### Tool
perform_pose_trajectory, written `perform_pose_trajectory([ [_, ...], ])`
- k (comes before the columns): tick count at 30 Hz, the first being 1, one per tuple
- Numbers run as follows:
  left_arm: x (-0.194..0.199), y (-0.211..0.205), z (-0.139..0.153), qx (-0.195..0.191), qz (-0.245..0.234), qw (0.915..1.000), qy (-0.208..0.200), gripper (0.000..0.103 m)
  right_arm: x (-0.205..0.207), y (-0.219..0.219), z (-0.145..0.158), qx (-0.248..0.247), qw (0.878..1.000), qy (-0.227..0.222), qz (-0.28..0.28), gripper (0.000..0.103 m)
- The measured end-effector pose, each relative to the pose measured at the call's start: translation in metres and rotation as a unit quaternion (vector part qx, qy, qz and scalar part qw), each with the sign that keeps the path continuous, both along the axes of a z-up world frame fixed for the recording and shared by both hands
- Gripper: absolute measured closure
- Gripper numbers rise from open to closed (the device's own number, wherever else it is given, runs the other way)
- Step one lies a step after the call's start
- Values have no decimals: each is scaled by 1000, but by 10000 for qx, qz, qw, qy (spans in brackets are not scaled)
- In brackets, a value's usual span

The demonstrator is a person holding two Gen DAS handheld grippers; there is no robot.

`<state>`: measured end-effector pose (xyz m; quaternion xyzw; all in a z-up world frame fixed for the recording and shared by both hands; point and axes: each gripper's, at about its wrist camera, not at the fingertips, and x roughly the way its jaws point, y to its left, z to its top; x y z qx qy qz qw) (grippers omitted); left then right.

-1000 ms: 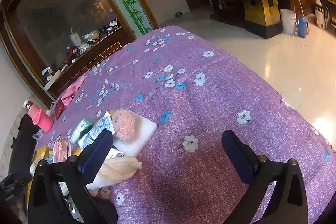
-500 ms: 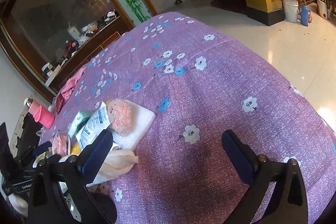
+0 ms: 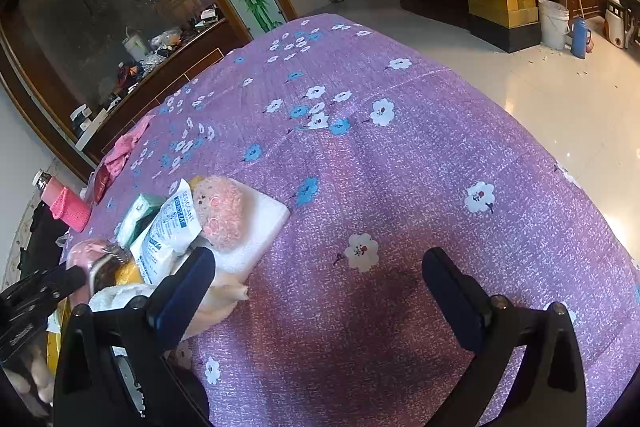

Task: Organize soft objects
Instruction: 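Carry the pink pouch with the left tool toward the foam box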

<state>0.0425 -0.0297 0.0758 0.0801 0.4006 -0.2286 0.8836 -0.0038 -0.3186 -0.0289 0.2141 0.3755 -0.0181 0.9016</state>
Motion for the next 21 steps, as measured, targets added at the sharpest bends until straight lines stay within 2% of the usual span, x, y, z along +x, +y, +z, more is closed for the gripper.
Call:
perform_pose_trajectory([
  [5,-9,14,14,-303,8,9995,-17,85,-2,-2,-1,0,10000,3,-47,0],
  [10,-34,41,39,-795,190,9963,-263,86,-1,-4,-1,29,10000,29,-62,0],
  [15,-83,79,66,-1348,483,9870,-727,86,1,-7,-5,93,9999,102,-86,0],
  [21,-137,126,74,-1788,925,9735,-1085,85,1,-6,-5,102,9999,97,-77,0],
])
